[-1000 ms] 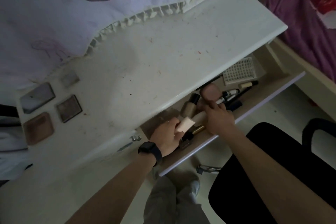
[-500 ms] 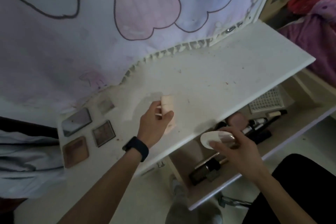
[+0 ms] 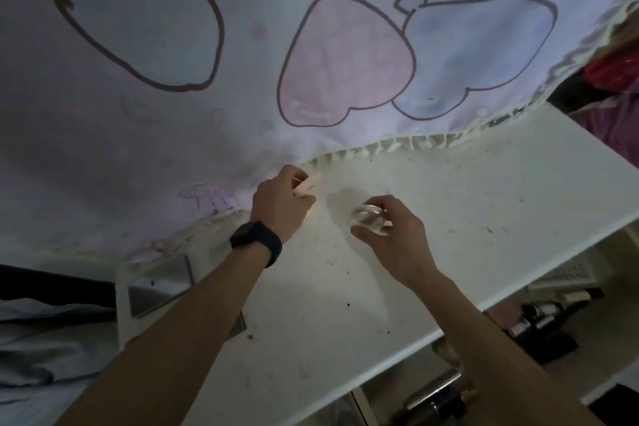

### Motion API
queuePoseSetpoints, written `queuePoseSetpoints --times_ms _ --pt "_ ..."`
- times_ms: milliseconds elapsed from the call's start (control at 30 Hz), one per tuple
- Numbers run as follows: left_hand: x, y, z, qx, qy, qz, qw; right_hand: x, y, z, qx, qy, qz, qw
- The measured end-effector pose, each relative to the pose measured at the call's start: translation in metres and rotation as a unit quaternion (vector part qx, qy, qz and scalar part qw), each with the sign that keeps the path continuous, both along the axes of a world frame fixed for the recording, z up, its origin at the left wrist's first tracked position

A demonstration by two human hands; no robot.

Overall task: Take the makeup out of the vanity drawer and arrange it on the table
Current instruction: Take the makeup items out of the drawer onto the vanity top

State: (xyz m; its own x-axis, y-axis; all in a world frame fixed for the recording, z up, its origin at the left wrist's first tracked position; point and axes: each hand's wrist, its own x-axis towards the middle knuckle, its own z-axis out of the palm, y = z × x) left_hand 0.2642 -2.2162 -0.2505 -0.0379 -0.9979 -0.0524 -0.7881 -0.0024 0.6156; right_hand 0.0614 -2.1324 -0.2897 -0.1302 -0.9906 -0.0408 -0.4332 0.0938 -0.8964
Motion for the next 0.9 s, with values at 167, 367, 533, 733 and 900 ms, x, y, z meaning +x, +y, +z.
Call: queuePoseSetpoints --times_ms 167,367,533,733,900 --pt "0.002 -0.006 -0.021 -0.034 0.091 -0.001 0.995 0.011 -0.032 -0.02 0.001 0.077 0.086 0.993" --pt "0.01 -0.007 -0.052 -0.001 0.109 0.01 0.994 0.006 -0.032 -0.04 0.003 0.076 0.041 0.996" --pt "0.013 -0.025 -0.061 -0.041 0.071 0.017 0.997 0.013 -0.052 -0.043 0.022 0.11 0.081 0.99" --pt "0.013 -0.039 -0.066 -0.021 0.071 0.018 0.997 0.013 -0.073 -0.036 0.035 0.152 0.146 0.977" --pt "0.011 -0.045 -0.067 -0.02 0.066 -0.015 0.998 0.001 -0.081 -0.032 0.037 0.126 0.171 0.976"
